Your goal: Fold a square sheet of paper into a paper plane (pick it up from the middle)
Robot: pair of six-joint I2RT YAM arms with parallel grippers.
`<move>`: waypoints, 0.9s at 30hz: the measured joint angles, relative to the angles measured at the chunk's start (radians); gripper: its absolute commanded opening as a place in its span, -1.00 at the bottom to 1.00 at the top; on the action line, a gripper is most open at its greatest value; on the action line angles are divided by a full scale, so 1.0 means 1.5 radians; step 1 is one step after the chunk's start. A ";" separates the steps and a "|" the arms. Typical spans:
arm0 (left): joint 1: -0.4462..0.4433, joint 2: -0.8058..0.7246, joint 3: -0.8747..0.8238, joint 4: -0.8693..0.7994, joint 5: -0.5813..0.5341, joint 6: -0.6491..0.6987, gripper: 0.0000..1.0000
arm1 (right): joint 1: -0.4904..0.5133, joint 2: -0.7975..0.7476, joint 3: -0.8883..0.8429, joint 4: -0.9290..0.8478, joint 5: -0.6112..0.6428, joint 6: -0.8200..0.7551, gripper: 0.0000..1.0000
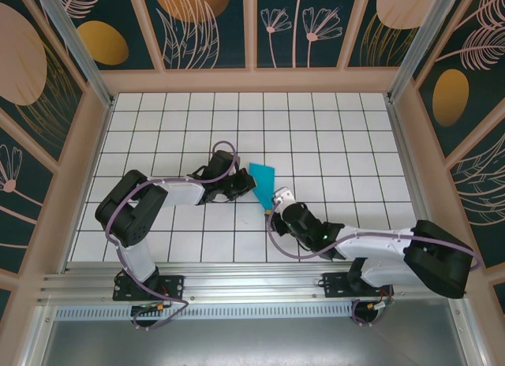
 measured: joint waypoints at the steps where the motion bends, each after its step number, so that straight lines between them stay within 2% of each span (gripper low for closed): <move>1: 0.000 0.000 0.000 -0.001 -0.001 0.001 -0.96 | 0.000 0.015 0.006 0.004 0.009 -0.015 -0.06; 6: 0.000 0.000 0.000 -0.001 -0.004 0.001 -0.96 | 0.000 0.098 0.055 0.032 0.035 -0.087 -0.08; 12: 0.000 0.000 0.000 -0.002 -0.007 0.001 -0.96 | 0.001 0.188 0.105 0.061 0.035 -0.128 -0.09; 21: 0.000 0.000 0.000 -0.002 -0.007 0.001 -0.96 | 0.003 0.292 0.144 0.100 0.065 -0.166 -0.26; 27: 0.000 0.000 0.000 -0.002 -0.007 0.001 -0.95 | 0.003 0.317 0.146 0.127 0.086 -0.189 -0.39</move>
